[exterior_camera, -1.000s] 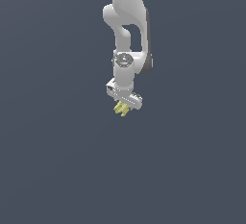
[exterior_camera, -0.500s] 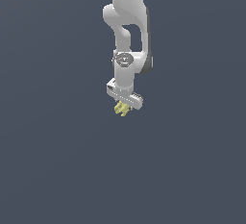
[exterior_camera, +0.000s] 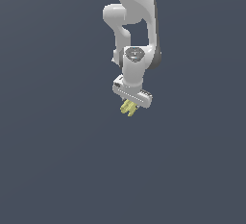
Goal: Pick up the object and move it to a goal position.
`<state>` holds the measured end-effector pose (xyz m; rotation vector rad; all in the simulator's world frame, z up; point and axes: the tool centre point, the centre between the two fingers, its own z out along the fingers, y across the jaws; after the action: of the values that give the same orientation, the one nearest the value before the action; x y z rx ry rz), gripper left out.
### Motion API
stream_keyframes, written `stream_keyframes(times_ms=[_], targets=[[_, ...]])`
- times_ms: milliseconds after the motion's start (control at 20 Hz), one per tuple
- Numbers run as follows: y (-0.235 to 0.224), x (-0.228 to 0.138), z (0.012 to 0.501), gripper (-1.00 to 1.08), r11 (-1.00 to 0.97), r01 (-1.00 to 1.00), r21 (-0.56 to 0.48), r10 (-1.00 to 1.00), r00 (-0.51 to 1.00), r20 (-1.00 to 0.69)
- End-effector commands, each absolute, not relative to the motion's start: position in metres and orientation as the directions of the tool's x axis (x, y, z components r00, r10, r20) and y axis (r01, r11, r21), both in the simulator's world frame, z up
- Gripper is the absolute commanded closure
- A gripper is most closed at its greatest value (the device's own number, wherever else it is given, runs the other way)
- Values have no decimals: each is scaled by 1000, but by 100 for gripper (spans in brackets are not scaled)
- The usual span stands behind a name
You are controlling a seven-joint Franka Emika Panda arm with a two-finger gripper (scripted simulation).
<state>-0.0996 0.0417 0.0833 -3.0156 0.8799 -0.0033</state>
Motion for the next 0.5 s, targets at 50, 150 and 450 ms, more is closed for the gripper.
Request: stream_keyframes(times_ms=[50,150,450], targets=[[64,-90,105,108,-843,-538,-1,-538,843,3],[79,-83,119,108,-843,-538,0,-538,843,3],[121,-63,159,108,-843,-538,1,-538,843,2]])
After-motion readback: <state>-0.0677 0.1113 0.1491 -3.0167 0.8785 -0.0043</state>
